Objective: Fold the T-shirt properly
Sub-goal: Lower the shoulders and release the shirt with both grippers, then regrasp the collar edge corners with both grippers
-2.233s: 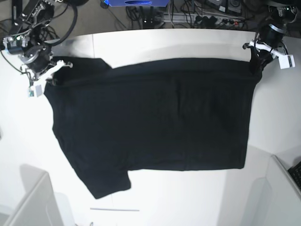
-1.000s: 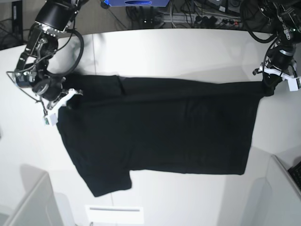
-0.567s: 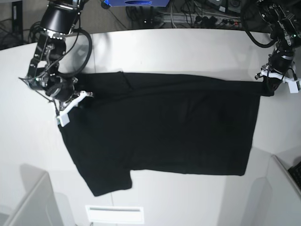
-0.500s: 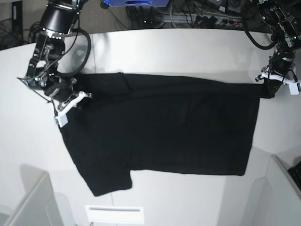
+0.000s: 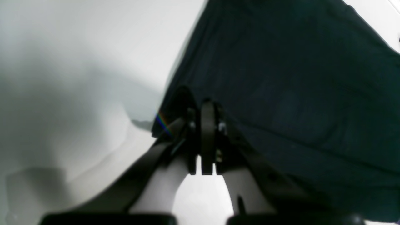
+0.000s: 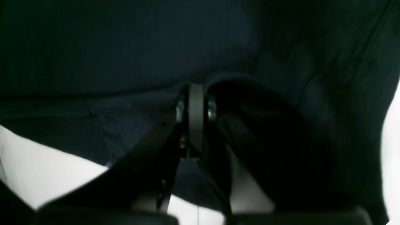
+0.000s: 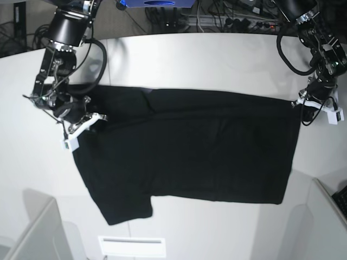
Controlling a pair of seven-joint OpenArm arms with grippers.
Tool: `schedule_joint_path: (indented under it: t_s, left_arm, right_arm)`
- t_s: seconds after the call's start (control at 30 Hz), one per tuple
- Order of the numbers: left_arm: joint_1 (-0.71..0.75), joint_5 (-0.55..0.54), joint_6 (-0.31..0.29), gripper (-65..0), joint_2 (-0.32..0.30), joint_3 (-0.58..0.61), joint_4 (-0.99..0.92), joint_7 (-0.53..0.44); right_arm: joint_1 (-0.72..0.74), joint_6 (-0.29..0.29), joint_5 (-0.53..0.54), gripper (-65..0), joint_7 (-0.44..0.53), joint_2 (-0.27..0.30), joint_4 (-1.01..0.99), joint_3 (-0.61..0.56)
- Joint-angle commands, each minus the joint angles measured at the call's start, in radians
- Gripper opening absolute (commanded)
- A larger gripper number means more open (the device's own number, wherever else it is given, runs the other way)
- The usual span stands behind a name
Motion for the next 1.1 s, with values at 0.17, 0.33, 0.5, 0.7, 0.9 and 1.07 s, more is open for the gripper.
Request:
schedule_joint_path:
  t_s: [0.17, 0.33, 0.5, 0.7, 0.9, 1.07]
  left_arm:
    - [-0.052, -0.017, -0.003, -65.0, -0.056, 0.041, -0.055, -0.025]
    - [-0.065, -0.017, -0.003, -65.0, -0.063, 0.071, -0.064, -0.028]
    - [-0.085, -0.017, -0.003, -65.0, -0.063, 0.067, -0.064, -0.025]
    - [-0.115, -0.017, -0.003, -44.4, -0.063, 0.062, -0.099, -0.028]
    - [-0.147, -0.018, -0.004, -13.7, -0.063, 0.039, -0.11, -0.031]
    - [-0.141, -0.024, -0.007, -9.4, -0.052, -0.125, -0.04, -0.031]
  right_arm:
    - [0.02, -0.065, 0.02, -65.0, 0.03, 0.011, 0.013, 0.003]
    - [0.02, -0.068, 0.02, -65.0, 0.03, 0.011, 0.013, 0.01]
    - [0.016, -0.068, 0.02, -65.0, 0.03, 0.007, 0.012, 0.012]
    - [0.014, -0.069, 0.02, -45.5, 0.044, 0.007, 0.012, 0.035]
    - [-0.036, -0.175, 0.023, -37.8, 0.188, 0.003, 0.056, 0.112]
    - [-0.167, -0.213, 0.029, -38.0, 0.348, -0.026, 0.211, 0.115]
